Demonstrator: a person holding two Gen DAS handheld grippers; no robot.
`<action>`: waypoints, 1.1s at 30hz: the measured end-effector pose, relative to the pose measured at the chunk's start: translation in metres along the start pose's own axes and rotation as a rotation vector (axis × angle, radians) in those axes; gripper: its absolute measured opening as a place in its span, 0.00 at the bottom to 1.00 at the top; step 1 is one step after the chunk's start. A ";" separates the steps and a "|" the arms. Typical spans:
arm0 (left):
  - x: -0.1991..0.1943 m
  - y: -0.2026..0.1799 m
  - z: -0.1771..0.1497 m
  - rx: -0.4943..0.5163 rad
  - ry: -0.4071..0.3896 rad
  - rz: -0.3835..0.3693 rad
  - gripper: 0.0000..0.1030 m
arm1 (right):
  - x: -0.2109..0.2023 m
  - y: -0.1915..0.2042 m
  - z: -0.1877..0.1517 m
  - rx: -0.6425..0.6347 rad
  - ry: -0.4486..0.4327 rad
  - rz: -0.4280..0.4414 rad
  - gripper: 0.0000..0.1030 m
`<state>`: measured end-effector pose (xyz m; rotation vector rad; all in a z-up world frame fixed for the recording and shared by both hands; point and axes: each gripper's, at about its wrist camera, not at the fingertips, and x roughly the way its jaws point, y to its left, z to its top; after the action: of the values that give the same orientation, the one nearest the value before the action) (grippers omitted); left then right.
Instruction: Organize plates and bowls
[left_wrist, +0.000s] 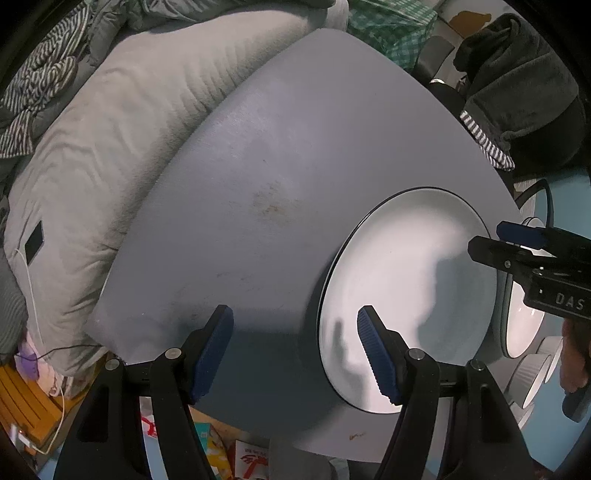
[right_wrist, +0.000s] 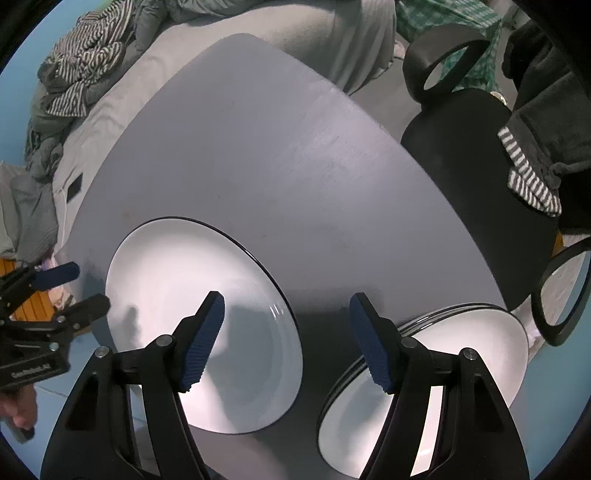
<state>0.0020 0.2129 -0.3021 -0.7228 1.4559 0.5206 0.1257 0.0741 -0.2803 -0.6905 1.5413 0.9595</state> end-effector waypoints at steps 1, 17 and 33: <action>0.001 0.001 0.000 0.001 0.002 0.000 0.69 | 0.001 0.000 0.000 0.000 0.003 0.006 0.69; 0.019 0.008 -0.002 -0.040 0.039 -0.055 0.59 | 0.019 0.007 -0.008 -0.009 0.049 0.006 0.41; 0.024 0.002 -0.007 -0.032 0.087 -0.093 0.30 | 0.024 -0.006 -0.017 0.041 0.076 0.042 0.19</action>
<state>-0.0033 0.2067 -0.3262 -0.8435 1.4897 0.4463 0.1182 0.0582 -0.3042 -0.6746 1.6434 0.9388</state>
